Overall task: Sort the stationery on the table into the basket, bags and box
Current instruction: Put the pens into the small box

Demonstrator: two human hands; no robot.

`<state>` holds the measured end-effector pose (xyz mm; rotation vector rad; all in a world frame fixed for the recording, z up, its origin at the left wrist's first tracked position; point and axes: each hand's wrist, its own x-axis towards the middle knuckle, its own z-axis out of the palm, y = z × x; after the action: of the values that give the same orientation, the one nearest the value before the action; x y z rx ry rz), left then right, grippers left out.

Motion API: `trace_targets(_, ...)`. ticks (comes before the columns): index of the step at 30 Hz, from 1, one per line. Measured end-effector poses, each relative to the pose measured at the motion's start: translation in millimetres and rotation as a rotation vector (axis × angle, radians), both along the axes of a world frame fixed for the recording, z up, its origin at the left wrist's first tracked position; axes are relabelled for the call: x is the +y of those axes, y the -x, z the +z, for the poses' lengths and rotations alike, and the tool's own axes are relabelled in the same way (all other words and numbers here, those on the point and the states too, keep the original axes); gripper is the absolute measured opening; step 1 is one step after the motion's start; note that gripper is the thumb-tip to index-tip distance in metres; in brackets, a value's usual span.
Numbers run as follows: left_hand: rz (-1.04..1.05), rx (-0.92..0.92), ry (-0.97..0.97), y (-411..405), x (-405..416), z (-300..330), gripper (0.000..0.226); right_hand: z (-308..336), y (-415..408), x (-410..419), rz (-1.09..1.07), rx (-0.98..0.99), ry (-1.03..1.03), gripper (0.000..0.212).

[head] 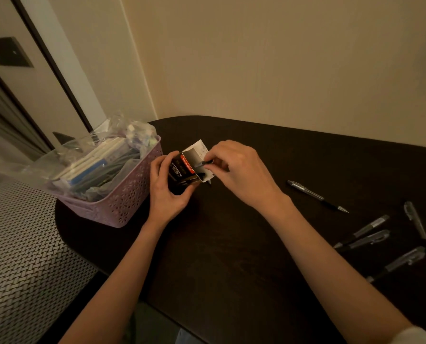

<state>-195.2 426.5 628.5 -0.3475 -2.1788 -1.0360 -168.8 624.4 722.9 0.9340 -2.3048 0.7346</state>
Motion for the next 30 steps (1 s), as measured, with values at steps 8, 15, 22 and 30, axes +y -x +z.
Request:
trace_targets(8,-0.029,-0.014,-0.008,1.0,-2.1,0.1,0.076,-7.0,5.7,-0.4,0.006,0.05,-0.16,0.015)
trace_targets(15,-0.034,-0.018,-0.008,-1.2,-0.1,2.8,0.075,-7.8,8.2,0.7,-0.114,0.101,-0.112,0.015)
trace_targets(22,-0.082,-0.038,0.032,-3.4,1.3,2.9,0.074,-12.0,8.4,0.2,-0.073,-0.01,-0.154,0.013)
trace_targets(30,0.08,-0.055,-0.189,2.7,-4.4,-1.1,0.078,-9.8,24.6,11.6,-0.097,-0.107,0.439,0.01)
